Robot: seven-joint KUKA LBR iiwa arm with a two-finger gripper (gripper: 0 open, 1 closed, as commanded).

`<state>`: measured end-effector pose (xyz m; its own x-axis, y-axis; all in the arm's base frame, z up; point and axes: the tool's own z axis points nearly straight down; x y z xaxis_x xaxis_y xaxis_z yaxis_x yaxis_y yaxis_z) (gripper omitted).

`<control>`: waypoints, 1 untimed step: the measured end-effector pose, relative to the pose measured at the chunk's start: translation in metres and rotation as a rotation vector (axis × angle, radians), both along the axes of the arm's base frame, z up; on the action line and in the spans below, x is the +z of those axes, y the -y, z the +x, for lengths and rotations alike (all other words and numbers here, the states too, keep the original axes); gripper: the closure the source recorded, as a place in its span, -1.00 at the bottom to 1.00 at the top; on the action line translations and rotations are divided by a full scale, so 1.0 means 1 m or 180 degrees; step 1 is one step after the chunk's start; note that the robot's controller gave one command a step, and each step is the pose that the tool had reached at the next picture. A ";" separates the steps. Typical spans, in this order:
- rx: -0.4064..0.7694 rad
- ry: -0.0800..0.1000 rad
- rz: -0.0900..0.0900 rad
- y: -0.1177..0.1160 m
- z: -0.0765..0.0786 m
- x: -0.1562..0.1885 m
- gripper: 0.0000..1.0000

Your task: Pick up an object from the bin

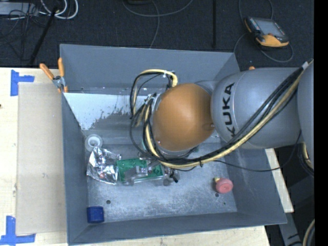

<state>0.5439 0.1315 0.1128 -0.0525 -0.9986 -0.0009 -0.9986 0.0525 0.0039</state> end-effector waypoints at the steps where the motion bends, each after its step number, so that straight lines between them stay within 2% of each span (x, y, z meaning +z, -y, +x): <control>1: 0.0134 0.0026 0.0005 0.005 0.079 -0.007 -1.00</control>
Offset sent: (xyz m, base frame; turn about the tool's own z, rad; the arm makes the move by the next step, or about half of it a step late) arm 0.0763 -0.0057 -0.0065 -0.0465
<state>0.6228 0.1261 0.1058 -0.0103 -0.9999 -0.0027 -0.9999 0.0103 -0.0041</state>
